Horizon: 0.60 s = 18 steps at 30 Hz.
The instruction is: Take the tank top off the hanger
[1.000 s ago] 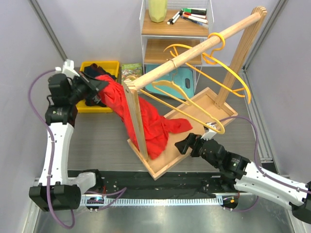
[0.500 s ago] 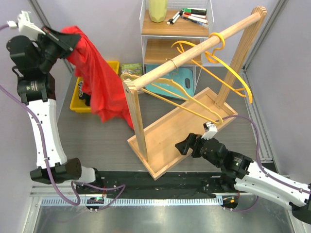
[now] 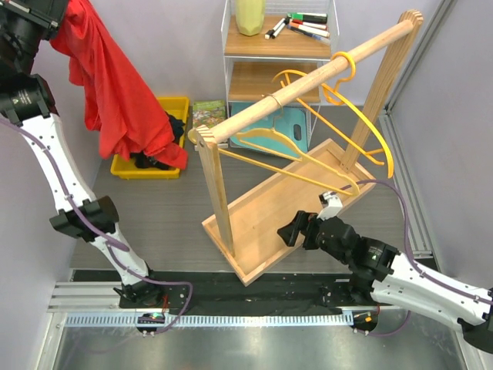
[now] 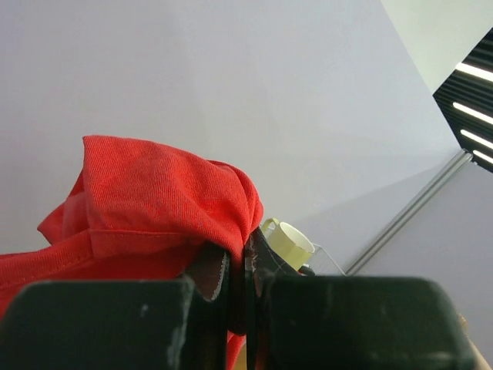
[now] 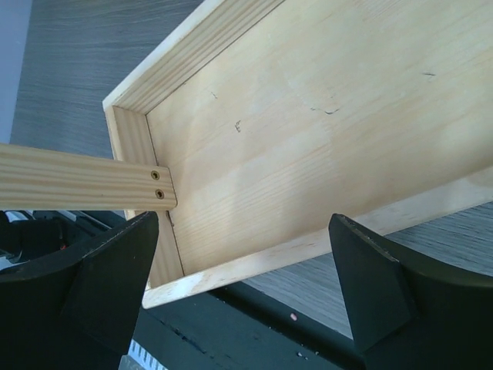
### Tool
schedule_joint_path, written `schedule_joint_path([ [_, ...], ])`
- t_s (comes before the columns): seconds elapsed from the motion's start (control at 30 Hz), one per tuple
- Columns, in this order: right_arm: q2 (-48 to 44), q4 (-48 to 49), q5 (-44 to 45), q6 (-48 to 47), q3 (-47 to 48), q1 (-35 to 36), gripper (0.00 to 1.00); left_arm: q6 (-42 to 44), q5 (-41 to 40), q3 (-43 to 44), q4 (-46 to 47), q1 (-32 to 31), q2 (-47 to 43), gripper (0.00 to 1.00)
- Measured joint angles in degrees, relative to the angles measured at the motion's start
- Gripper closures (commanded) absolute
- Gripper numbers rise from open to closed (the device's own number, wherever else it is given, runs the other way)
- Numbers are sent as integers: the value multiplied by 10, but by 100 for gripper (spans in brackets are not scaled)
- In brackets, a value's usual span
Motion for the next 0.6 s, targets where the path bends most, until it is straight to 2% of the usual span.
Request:
schedule_joint_path([
  [0.17, 12, 1, -1, -2, 4, 0, 2, -36, 11, 13, 22, 10, 50, 100],
  [0.37, 13, 3, -2, -2, 4, 0, 2, -36, 31, -7, 41, 17, 41, 100],
  [0.6, 17, 18, -11, -1, 4, 0, 2, -27, 77, -201, 82, -3, -25, 100],
])
